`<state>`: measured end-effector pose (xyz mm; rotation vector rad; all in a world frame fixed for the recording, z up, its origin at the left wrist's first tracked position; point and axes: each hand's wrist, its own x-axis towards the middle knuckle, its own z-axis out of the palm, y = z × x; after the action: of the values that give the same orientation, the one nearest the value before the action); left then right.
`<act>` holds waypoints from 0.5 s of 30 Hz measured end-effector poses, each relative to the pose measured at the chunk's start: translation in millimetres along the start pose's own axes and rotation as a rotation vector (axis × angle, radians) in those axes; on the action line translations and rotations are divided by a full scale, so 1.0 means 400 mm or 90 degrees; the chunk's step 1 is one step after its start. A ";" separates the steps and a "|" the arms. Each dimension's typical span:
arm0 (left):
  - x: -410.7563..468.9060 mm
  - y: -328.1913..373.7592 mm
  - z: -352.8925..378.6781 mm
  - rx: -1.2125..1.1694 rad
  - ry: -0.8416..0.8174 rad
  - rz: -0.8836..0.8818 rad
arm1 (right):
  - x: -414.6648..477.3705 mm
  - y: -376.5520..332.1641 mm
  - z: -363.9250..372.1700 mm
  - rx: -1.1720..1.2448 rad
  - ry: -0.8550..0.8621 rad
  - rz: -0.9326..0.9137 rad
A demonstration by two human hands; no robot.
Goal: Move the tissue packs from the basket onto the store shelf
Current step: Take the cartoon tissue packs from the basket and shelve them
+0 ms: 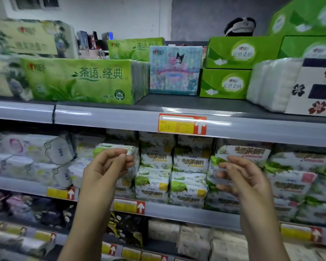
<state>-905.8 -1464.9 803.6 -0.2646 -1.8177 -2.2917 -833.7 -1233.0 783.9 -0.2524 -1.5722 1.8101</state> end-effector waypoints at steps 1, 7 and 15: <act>0.006 -0.001 -0.017 -0.002 -0.001 -0.001 | -0.008 0.004 0.014 0.003 0.004 0.005; 0.055 -0.005 -0.153 0.008 -0.014 -0.008 | -0.076 0.064 0.128 0.006 0.048 0.041; 0.125 -0.033 -0.344 0.044 -0.073 -0.040 | -0.183 0.119 0.319 -0.010 0.063 0.061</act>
<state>-959.2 -1598.3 773.5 -0.3398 -1.9829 -2.2930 -871.8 -1378.8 748.5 -0.4248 -1.5286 1.8291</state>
